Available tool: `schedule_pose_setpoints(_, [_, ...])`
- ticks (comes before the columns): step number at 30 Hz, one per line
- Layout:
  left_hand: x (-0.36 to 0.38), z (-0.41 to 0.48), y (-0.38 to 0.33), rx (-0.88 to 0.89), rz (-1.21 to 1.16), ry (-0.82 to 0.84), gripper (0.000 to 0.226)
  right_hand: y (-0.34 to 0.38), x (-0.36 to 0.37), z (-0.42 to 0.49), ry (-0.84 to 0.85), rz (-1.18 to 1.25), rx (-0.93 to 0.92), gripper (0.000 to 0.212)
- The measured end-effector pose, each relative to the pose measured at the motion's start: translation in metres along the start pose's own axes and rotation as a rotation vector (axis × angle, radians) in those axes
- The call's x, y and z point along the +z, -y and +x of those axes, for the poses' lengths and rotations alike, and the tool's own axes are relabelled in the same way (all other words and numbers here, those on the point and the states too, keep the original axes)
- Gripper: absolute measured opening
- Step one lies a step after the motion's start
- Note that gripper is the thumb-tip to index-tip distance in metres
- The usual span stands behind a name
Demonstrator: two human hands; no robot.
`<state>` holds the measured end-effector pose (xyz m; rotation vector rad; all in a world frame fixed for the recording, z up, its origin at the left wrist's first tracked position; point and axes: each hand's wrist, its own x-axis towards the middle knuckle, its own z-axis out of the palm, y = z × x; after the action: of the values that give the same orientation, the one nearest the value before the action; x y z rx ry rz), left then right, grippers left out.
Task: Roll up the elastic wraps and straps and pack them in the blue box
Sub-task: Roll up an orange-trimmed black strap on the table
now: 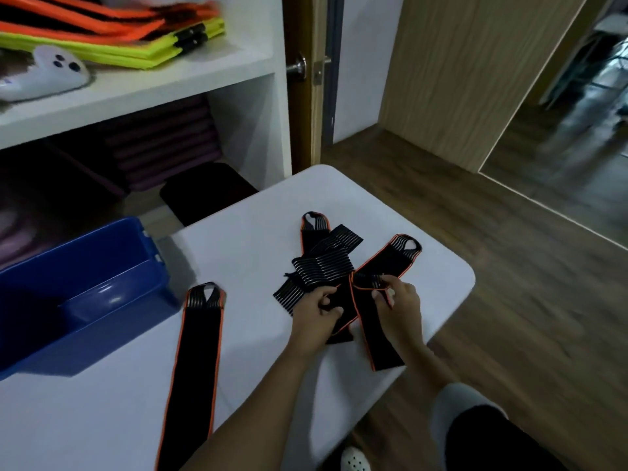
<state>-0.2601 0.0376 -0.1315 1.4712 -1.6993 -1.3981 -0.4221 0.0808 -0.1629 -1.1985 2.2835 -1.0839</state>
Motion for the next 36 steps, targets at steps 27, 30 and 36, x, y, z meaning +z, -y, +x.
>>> schedule_pose_setpoints(27, [0.056, 0.066, -0.027, 0.029, 0.042, -0.067, 0.050, -0.029, -0.009, 0.114, 0.526, 0.158, -0.196, 0.025])
schedule_pose_setpoints(30, [0.030, 0.062, -0.040, 0.059, 0.043, -0.039, 0.053, 0.002, -0.010, 0.120, 0.749, 0.308, -0.172, 0.023])
schedule_pose_setpoints(36, [-0.022, 0.048, -0.052, 0.062, 0.108, -0.064, 0.043, 0.052, -0.004, 0.120, 0.981, 0.222, -0.325, 0.019])
